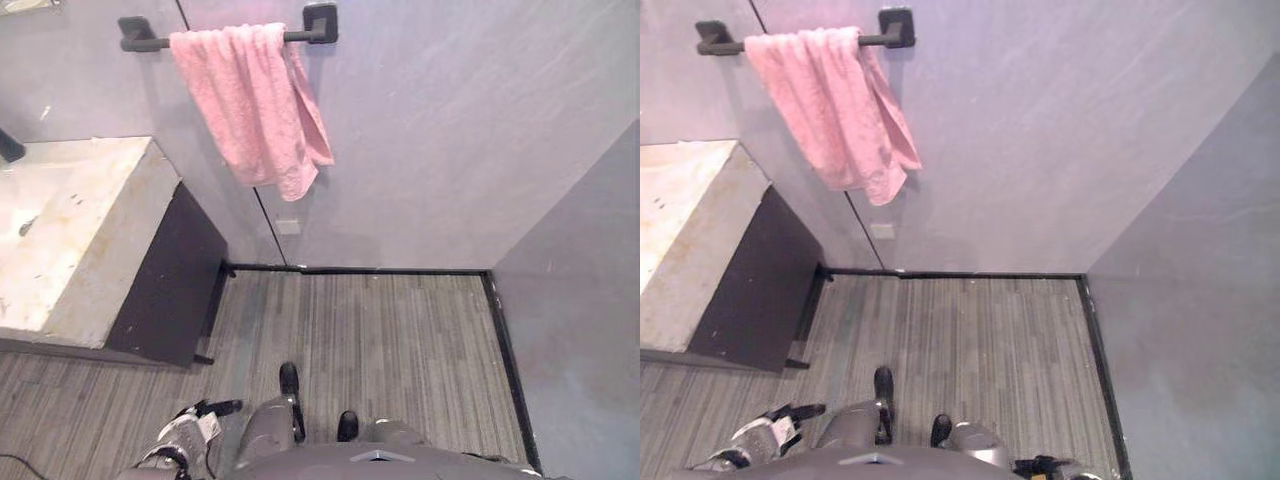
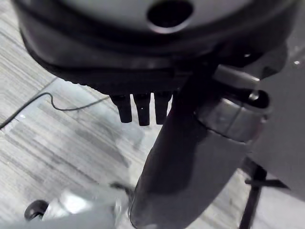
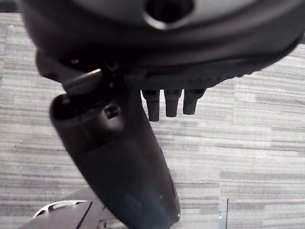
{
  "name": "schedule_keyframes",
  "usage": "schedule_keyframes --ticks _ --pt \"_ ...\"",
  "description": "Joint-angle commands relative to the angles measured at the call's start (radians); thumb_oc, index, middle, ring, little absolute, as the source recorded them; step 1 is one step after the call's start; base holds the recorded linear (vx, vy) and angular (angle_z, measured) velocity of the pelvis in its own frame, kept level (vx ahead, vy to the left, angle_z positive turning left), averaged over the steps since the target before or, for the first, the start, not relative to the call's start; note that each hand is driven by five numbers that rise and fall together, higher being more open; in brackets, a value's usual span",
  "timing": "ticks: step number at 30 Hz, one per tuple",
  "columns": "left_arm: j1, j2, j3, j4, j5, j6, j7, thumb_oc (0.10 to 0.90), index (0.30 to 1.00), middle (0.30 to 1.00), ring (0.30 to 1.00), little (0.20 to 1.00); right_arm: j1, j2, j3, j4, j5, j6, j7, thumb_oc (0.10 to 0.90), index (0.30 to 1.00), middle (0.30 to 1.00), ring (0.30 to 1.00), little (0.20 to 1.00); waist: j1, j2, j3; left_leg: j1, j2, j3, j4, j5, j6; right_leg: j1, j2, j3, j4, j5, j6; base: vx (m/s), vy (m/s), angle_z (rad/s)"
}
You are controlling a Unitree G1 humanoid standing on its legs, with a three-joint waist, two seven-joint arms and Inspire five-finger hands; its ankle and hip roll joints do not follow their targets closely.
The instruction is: Organize the bathroom.
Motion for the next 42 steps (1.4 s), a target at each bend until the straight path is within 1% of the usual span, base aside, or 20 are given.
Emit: schedule_keyframes --ticks 1,2,4,8,9,10,12,14,15,16,17,19,22,24,26,30,37,39,41,42 --pt "0.005 0.048 0.031 0.009 0.015 -0.054 0.091 0.8 0.9 0.9 0.9 0.9 0.021 -0.024 -0.02 -0.032 0.055 0.01 0.0 0.8 0.9 0.9 0.9 0.9 0.007 0.033 0.039 0.072 0.025 0.021 0.161 -0.08 0.041 -0.05 -0.1 0.101 0.131 -0.095 0.102 0.41 0.109 -0.7" --pt "-0.004 0.05 0.031 0.034 0.031 -0.039 0.123 0.8 0.9 0.9 0.9 0.9 0.03 -0.017 -0.015 -0.025 0.057 0.008 -0.009 0.8 0.9 0.9 0.9 0.9 0.003 0.029 0.034 0.08 0.011 0.01 0.202 -0.117 0.047 -0.049 -0.117 0.102 0.149 -0.104 0.104 0.29 0.09 -0.57" --pt "-0.005 0.048 0.03 0.036 0.031 -0.038 0.129 0.8 0.9 0.9 0.9 0.9 0.031 -0.017 -0.014 -0.025 0.058 0.008 -0.01 0.8 0.9 0.9 0.9 0.9 0.003 0.028 0.034 0.08 0.009 0.01 0.211 -0.123 0.048 -0.049 -0.119 0.103 0.153 -0.105 0.105 0.17 0.063 -0.31" --pt "-0.003 0.04 0.041 0.047 0.03 -0.009 0.159 0.8 0.9 0.9 0.9 0.9 0.045 -0.011 -0.012 -0.046 -0.007 0.001 -0.021 0.8 0.9 0.9 0.9 0.9 0.011 0.018 0.028 0.078 -0.029 0.018 0.275 -0.205 0.073 -0.067 -0.172 0.071 0.218 -0.126 0.131 0.24 0.138 -0.13" --pt "-0.002 0.042 0.05 0.04 0.026 0.001 0.164 0.8 0.9 0.9 0.9 0.9 0.041 -0.007 -0.01 -0.059 -0.022 0.001 -0.024 0.8 0.9 0.9 0.9 0.9 0.015 0.027 0.033 0.099 -0.031 0.025 0.254 -0.208 0.091 -0.12 -0.203 0.052 0.344 -0.115 0.158 0.08 0.164 -0.51" --pt "0.002 0.044 0.055 0.04 0.016 -0.007 0.163 0.8 0.9 0.9 0.9 0.9 0.033 -0.008 -0.003 -0.069 -0.034 -0.005 -0.025 0.8 0.9 0.9 0.9 0.9 0.012 0.04 0.046 0.12 -0.024 0.037 0.238 -0.211 0.108 -0.233 -0.225 0.064 0.56 -0.081 0.19 0.04 0.141 -0.6" --pt "0.009 0.049 0.061 0.041 0.012 -0.016 0.157 0.8 0.9 0.9 0.9 0.9 0.025 -0.014 -0.004 -0.071 -0.051 -0.011 -0.022 0.8 0.9 0.9 0.9 0.9 -0.001 0.052 0.063 0.152 -0.022 0.042 0.234 -0.224 0.12 -0.343 -0.223 0.109 0.682 -0.03 0.199 0.08 0.034 -0.62" --pt "0.009 0.052 0.053 0.039 -0.002 -0.019 0.155 0.8 0.9 0.9 0.9 0.9 0.023 -0.02 -0.006 -0.07 -0.062 -0.01 -0.015 0.8 0.9 0.9 0.9 0.9 -0.008 0.048 0.068 0.166 -0.029 0.036 0.238 -0.229 0.113 -0.352 -0.241 0.13 0.563 0.013 0.195 0.16 -0.102 -0.86" --pt "0.001 0.052 0.041 0.039 -0.006 -0.024 0.153 0.8 0.9 0.9 0.9 0.9 0.02 -0.023 -0.007 -0.067 -0.07 -0.014 -0.013 0.8 0.9 0.9 0.9 0.9 -0.014 0.047 0.071 0.174 -0.031 0.026 0.234 -0.23 0.104 -0.324 -0.257 0.132 0.409 0.012 0.195 0.18 -0.199 -0.39" --pt "-0.012 0.057 0.03 0.037 -0.007 -0.026 0.148 0.8 0.9 0.9 0.9 0.9 0.017 -0.026 -0.013 -0.061 -0.072 -0.023 -0.007 0.8 0.9 0.9 0.9 0.9 -0.018 0.035 0.074 0.168 -0.044 0.02 0.231 -0.243 0.101 -0.315 -0.293 0.145 0.253 0.069 0.212 0.22 -0.369 0.24" --pt "-0.04 0.083 0.028 0.037 -0.024 -0.034 0.121 0.8 0.9 0.9 0.9 0.9 0.0 -0.027 -0.01 -0.056 -0.075 -0.027 -0.005 0.8 0.9 0.9 0.9 0.9 -0.039 0.025 0.101 0.151 -0.055 -0.002 0.244 -0.277 0.098 -0.342 -0.31 0.232 0.099 0.182 0.235 0.13 -0.408 0.37" --pt "-0.051 0.101 0.009 0.022 -0.047 -0.042 0.115 0.8 0.9 0.9 0.9 0.9 -0.013 -0.031 0.004 -0.063 -0.042 -0.016 -0.005 0.8 0.9 0.9 0.9 0.9 -0.057 0.028 0.121 0.131 -0.024 -0.016 0.264 -0.278 0.098 -0.388 -0.267 0.272 0.171 0.134 0.236 0.11 -0.327 0.46" --pt "-0.062 0.094 -0.006 0.014 -0.062 -0.065 0.099 0.8 0.9 0.9 0.9 0.9 0.021 -0.041 -0.008 -0.081 0.009 -0.028 -0.01 0.8 0.9 0.9 0.9 0.9 -0.08 0.011 0.109 0.142 0.023 -0.011 0.261 -0.238 0.081 -0.33 -0.241 0.218 0.149 0.097 0.21 0.19 -0.23 0.92" --pt "-0.065 0.095 -0.007 0.015 -0.065 -0.066 0.095 0.8 0.9 0.9 0.9 0.9 0.025 -0.042 -0.011 -0.082 0.012 -0.031 -0.012 0.8 0.9 0.9 0.9 0.9 -0.083 0.01 0.108 0.144 0.029 -0.007 0.259 -0.231 0.08 -0.327 -0.24 0.211 0.148 0.096 0.206 0.08 -0.075 1.22" --pt "-0.1 0.09 -0.009 0.019 -0.073 -0.065 0.087 0.8 0.9 0.9 0.9 0.9 0.056 -0.057 -0.042 -0.083 0.048 -0.09 -0.04 0.8 0.9 0.9 0.9 0.9 -0.114 0.007 0.088 0.174 0.08 0.076 0.219 -0.2 0.062 -0.284 -0.236 0.154 0.121 0.079 0.184 0.16 -0.089 0.73" --pt "-0.097 0.088 0.013 0.026 -0.088 -0.086 0.092 0.8 0.9 0.9 0.9 0.9 0.043 -0.085 -0.065 -0.104 0.05 -0.155 -0.049 0.8 0.9 0.9 0.9 0.9 -0.117 0.012 0.062 0.223 0.088 0.088 0.163 -0.196 0.042 -0.26 -0.234 0.145 0.113 0.064 0.185 0.14 0.02 0.58" --pt "-0.079 0.113 0.046 0.028 -0.044 -0.101 0.086 0.8 0.9 0.9 0.9 0.9 0.01 -0.086 -0.036 -0.164 0.051 -0.195 -0.058 0.8 0.9 0.9 0.9 0.9 -0.098 0.017 0.046 0.269 0.087 0.087 0.136 -0.208 0.039 -0.243 -0.248 0.143 0.143 0.046 0.201 0.11 0.002 0.15" --pt "-0.071 0.111 0.05 0.021 -0.034 -0.106 0.08 0.8 0.9 0.9 0.9 0.9 0.01 -0.081 -0.025 -0.179 0.061 -0.186 -0.061 0.8 0.9 0.9 0.9 0.9 -0.096 0.014 0.041 0.271 0.092 0.1 0.189 -0.223 0.035 -0.234 -0.249 0.139 0.157 0.033 0.192 0.11 -0.036 0.1" --pt "-0.06 0.091 0.034 0.001 -0.019 -0.129 0.068 0.8 0.9 0.9 0.9 0.9 0.016 -0.086 -0.012 -0.215 0.088 -0.151 -0.073 0.8 0.9 0.9 0.9 0.9 -0.088 0.01 0.048 0.18 0.1 0.051 0.428 -0.113 -0.001 -0.202 -0.223 0.14 0.156 0.013 0.146 0.09 -0.018 0.08" --pt "-0.061 0.081 0.019 -0.011 -0.025 -0.14 0.069 0.8 0.9 0.9 0.9 0.9 0.016 -0.089 -0.01 -0.222 0.084 -0.144 -0.069 0.8 0.9 0.9 0.9 0.9 -0.081 0.002 0.055 0.106 0.095 0.019 0.531 -0.075 -0.003 -0.19 -0.219 0.145 0.154 0.011 0.129 0.08 0.056 0.37"
